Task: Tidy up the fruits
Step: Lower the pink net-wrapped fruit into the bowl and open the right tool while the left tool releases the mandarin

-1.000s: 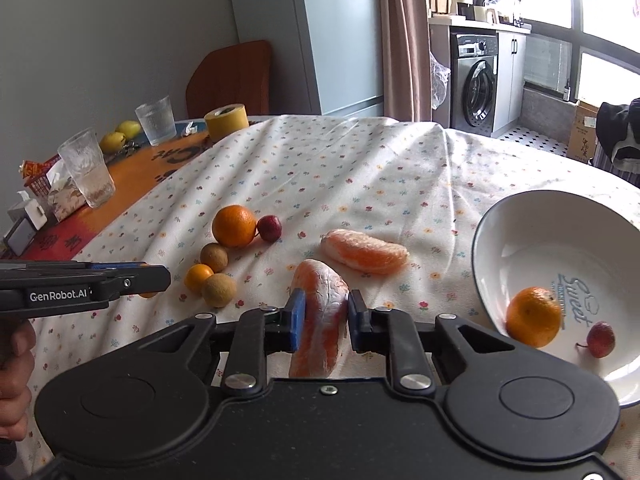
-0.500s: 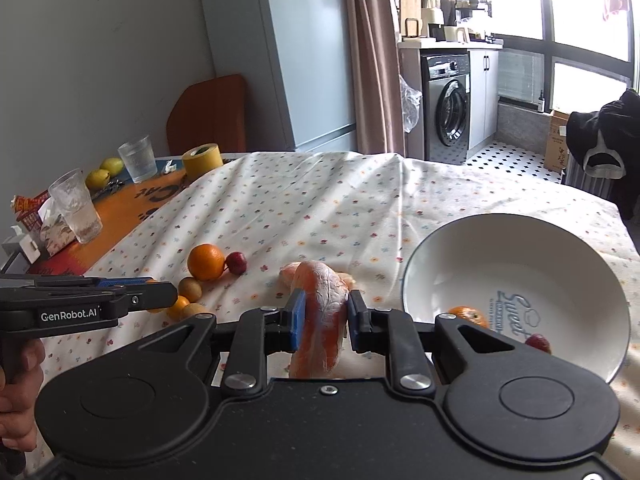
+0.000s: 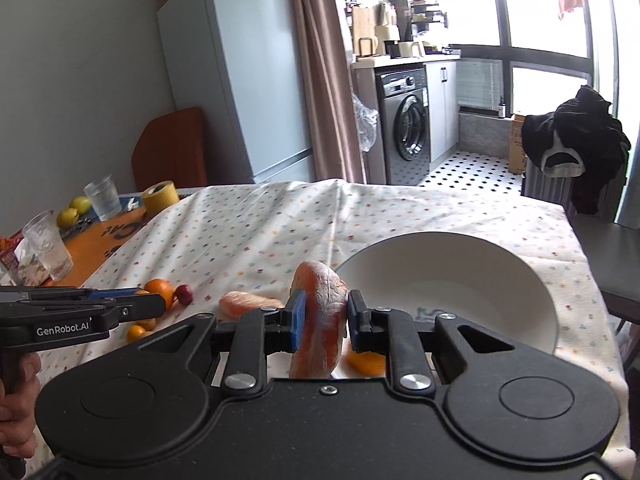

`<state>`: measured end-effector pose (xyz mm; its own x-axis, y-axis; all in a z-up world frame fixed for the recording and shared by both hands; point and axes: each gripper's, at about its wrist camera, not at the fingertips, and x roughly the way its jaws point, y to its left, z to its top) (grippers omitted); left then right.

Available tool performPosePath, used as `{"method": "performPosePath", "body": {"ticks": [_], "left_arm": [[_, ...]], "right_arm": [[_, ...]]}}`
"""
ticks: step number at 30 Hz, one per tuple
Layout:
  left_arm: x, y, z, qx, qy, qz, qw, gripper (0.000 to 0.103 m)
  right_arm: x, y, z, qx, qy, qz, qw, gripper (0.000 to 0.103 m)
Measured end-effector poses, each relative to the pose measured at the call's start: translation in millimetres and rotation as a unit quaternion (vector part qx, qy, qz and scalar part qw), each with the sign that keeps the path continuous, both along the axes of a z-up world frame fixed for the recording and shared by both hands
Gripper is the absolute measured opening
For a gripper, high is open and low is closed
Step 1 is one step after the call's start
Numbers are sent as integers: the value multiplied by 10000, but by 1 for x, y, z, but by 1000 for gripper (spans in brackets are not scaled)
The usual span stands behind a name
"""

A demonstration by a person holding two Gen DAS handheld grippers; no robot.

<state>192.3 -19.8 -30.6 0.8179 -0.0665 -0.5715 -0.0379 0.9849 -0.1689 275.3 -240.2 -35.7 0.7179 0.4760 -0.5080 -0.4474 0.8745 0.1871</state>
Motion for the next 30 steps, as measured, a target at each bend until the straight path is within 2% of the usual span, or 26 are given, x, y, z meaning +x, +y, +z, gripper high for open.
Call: {"method": "performPosePath", "body": {"ticks": [11, 24, 27, 28, 30], "left_arm": [[28, -38, 3, 125, -54, -384, 9992, 22], [61, -74, -6, 200, 76, -761, 9969, 22], [70, -85, -11, 215, 138, -884, 9958, 22], [74, -88, -14, 217, 167, -937, 9952, 22], [80, -92, -18, 248, 215, -999, 9945, 22]], "right_arm": [[12, -41, -7, 106, -21, -506, 9987, 20], [22, -81, -22, 198, 53, -1043, 9943, 19], [27, -86, -29, 211, 110, -1160, 9930, 15], [28, -86, -31, 227, 135, -1180, 9927, 3], [31, -86, -34, 220, 143, -1234, 9920, 0]]}}
